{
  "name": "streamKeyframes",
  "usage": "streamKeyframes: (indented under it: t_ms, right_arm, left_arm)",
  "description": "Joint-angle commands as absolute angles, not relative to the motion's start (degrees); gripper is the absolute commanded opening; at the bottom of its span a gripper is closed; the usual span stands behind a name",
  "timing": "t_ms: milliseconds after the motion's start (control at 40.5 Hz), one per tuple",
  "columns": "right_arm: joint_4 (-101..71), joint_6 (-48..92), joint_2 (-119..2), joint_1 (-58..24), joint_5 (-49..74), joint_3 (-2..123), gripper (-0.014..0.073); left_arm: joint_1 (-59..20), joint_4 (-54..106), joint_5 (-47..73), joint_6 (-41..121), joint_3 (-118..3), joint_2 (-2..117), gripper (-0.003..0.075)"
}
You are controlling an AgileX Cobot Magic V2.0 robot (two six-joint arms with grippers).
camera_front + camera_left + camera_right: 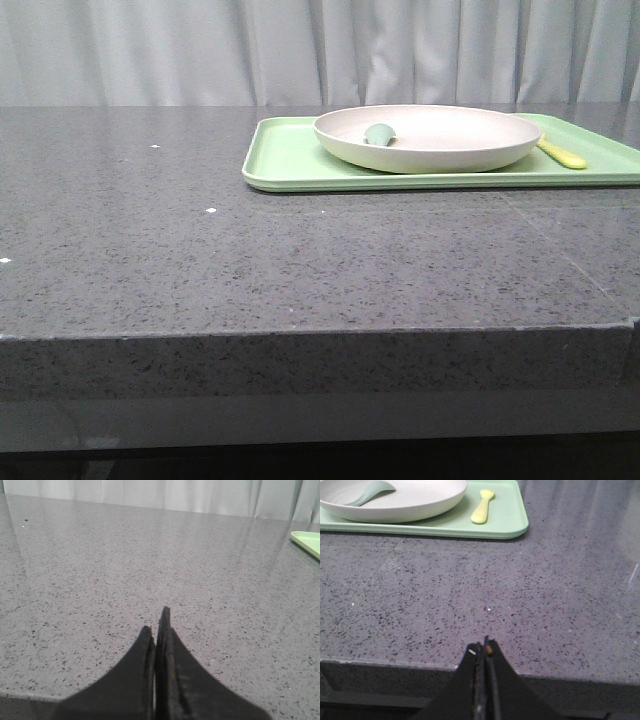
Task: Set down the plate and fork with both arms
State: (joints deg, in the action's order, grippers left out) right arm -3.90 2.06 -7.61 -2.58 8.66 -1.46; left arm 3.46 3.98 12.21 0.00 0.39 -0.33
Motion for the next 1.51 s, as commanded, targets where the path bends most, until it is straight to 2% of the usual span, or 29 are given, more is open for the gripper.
streamKeyframes:
  t_ms: [0,346,1481]
  right_arm:
    - [-3.8,2.3,-6.1,-2.6,6.1,-1.3,-0.0120]
    - [-3.8,2.3,1.9,-3.2,7.3,-1.3,-0.0120]
    - [-3.8,2.3,1.7,-3.2,6.9,-1.3,-0.0120]
  left_arm:
    - [3.4,4.5,7.0,-0.4,0.5,-1.5,-0.0018]
    - [3.4,4.5,7.0,-0.4,0.5,-1.5,-0.0018]
    - [3.4,4.5,7.0,-0.4,0.5,-1.5,-0.0018]
